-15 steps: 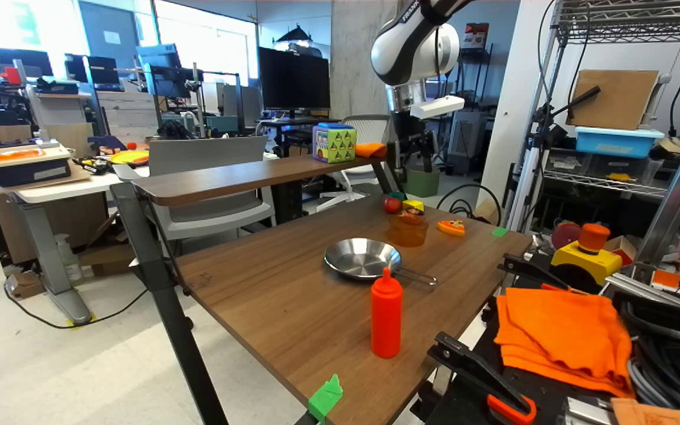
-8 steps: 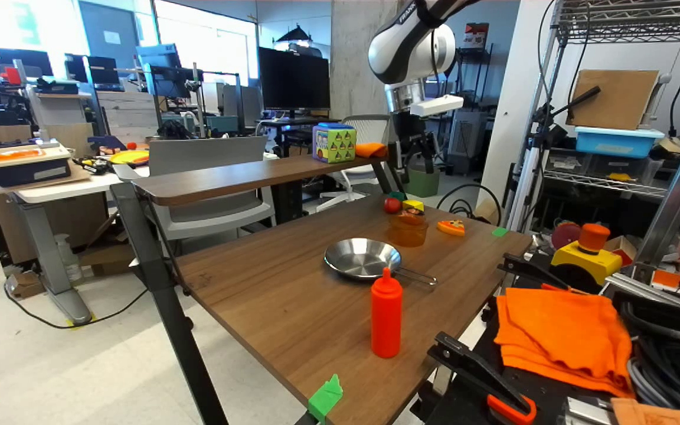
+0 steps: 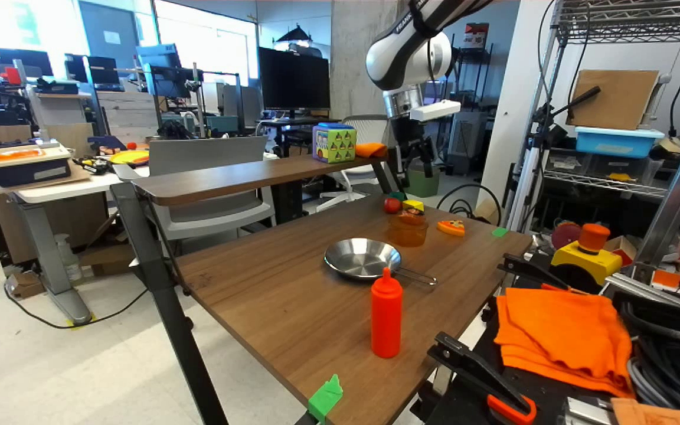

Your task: Pick up the yellow object from the table and put it in the pot

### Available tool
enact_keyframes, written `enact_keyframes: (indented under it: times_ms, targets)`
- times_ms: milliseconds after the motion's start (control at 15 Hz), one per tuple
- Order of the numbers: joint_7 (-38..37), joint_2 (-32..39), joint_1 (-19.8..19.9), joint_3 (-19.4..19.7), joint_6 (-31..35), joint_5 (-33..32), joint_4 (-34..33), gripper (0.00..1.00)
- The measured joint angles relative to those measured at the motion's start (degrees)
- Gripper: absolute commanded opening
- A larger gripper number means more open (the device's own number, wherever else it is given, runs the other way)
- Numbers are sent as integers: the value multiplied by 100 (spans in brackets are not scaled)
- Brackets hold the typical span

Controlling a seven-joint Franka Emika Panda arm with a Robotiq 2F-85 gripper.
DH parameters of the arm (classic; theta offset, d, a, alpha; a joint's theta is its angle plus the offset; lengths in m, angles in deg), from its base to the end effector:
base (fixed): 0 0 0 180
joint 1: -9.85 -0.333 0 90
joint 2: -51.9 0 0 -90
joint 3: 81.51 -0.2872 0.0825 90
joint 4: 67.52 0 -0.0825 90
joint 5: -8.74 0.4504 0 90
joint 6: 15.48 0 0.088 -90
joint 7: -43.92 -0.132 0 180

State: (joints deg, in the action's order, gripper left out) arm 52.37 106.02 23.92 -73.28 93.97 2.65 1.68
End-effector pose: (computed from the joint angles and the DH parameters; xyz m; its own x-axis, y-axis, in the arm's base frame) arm 0.7054 -0.2795 0.1136 0.9496 -0.1656 -0.2663 -0.1239 -0.9783 0.1663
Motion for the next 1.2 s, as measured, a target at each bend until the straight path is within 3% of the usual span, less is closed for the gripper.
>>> enact_keyframes:
  times_ms: [1200]
  targets:
    - [3,484,134,51,20,-5,-505,100]
